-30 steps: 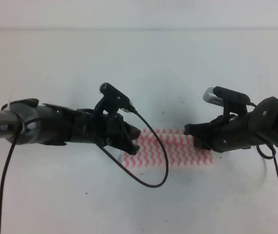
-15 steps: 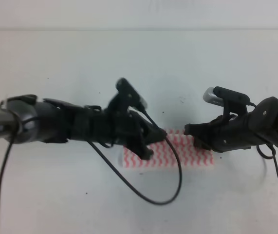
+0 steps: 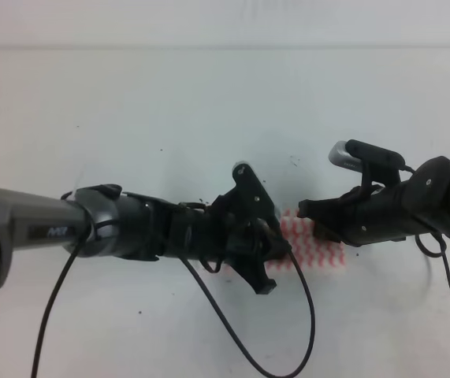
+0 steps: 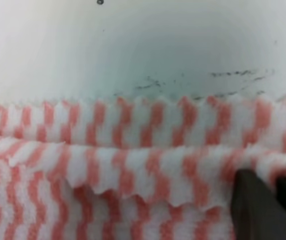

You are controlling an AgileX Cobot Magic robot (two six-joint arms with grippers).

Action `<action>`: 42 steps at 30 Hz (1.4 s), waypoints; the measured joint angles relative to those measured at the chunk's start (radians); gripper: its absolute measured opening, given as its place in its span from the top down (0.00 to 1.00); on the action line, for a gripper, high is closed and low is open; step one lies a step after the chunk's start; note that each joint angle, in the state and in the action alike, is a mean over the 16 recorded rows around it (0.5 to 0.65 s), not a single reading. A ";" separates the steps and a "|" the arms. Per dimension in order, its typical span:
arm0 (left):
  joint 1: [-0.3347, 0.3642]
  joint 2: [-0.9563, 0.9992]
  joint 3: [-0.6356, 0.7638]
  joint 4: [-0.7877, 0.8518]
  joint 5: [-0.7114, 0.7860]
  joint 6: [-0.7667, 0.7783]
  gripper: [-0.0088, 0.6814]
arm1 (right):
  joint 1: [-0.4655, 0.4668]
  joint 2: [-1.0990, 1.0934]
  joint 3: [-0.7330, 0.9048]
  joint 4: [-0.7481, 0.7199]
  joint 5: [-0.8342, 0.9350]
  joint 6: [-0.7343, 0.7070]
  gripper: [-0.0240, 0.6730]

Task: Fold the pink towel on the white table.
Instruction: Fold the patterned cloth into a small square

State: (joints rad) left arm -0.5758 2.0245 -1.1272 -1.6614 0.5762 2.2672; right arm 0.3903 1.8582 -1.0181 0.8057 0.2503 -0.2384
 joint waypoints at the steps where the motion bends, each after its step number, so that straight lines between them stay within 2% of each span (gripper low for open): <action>1: -0.001 0.003 -0.002 -0.008 -0.004 0.008 0.99 | 0.000 0.000 0.000 0.000 0.000 0.000 0.99; 30: -0.003 0.013 -0.025 -0.026 -0.030 0.033 0.99 | -0.003 0.015 -0.050 0.007 -0.010 0.000 0.97; 34: -0.003 0.013 -0.026 -0.022 -0.031 0.032 0.99 | -0.010 0.017 -0.050 0.008 -0.010 0.000 0.93; 42: -0.003 0.014 -0.026 -0.014 -0.034 0.031 0.99 | -0.042 0.015 -0.050 0.014 0.000 0.001 0.77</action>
State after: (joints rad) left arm -0.5787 2.0387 -1.1529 -1.6752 0.5421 2.2980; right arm 0.3484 1.8727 -1.0679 0.8192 0.2505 -0.2375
